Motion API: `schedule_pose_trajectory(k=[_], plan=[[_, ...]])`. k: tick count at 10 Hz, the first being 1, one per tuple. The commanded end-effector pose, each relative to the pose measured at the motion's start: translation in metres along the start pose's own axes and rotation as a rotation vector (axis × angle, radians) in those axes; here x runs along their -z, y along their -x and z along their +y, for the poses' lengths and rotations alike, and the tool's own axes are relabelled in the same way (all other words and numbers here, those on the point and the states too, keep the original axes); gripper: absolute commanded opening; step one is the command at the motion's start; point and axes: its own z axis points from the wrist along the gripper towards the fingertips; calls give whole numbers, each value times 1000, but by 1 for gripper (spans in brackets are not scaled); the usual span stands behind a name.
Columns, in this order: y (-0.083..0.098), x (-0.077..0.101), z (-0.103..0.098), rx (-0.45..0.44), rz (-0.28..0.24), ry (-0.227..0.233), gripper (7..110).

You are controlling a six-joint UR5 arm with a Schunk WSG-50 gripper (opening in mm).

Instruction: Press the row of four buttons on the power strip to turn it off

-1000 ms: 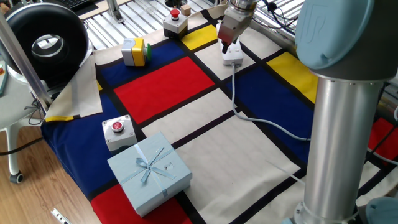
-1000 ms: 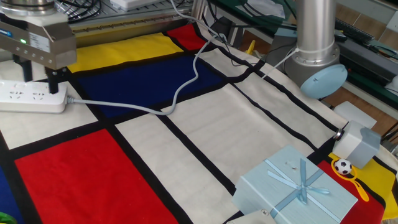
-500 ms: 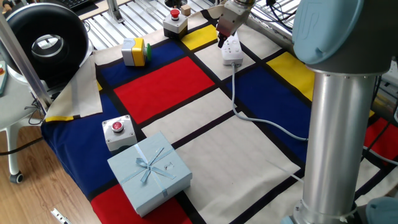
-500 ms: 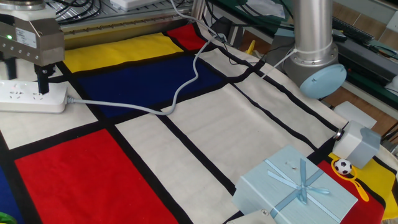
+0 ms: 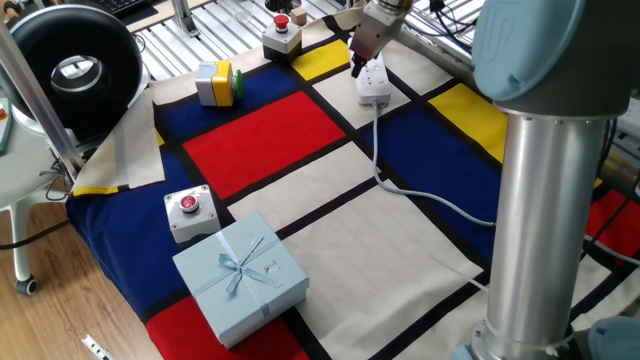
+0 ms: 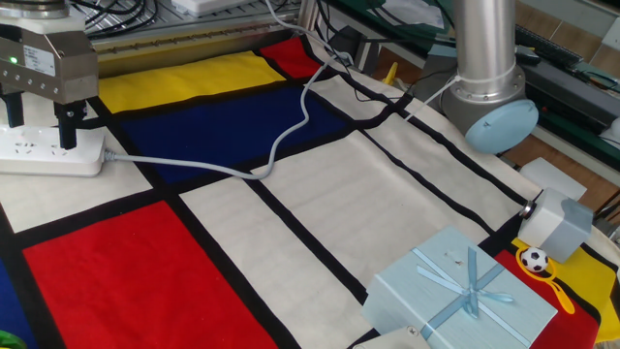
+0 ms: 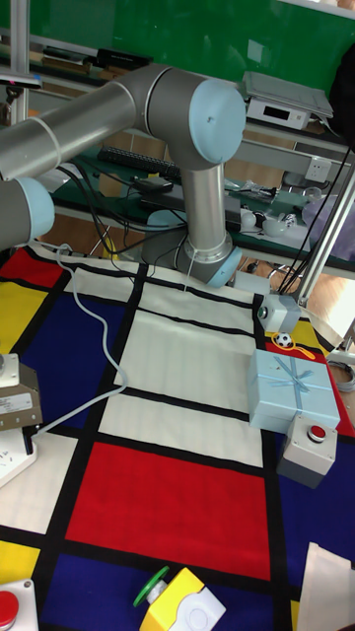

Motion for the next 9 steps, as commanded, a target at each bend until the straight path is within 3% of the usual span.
schedule_pose_trajectory(k=[1, 9], plan=[[0, -2, 2, -11, -18, 11, 88], [-7, -7, 2, -18, -13, 8, 88]])
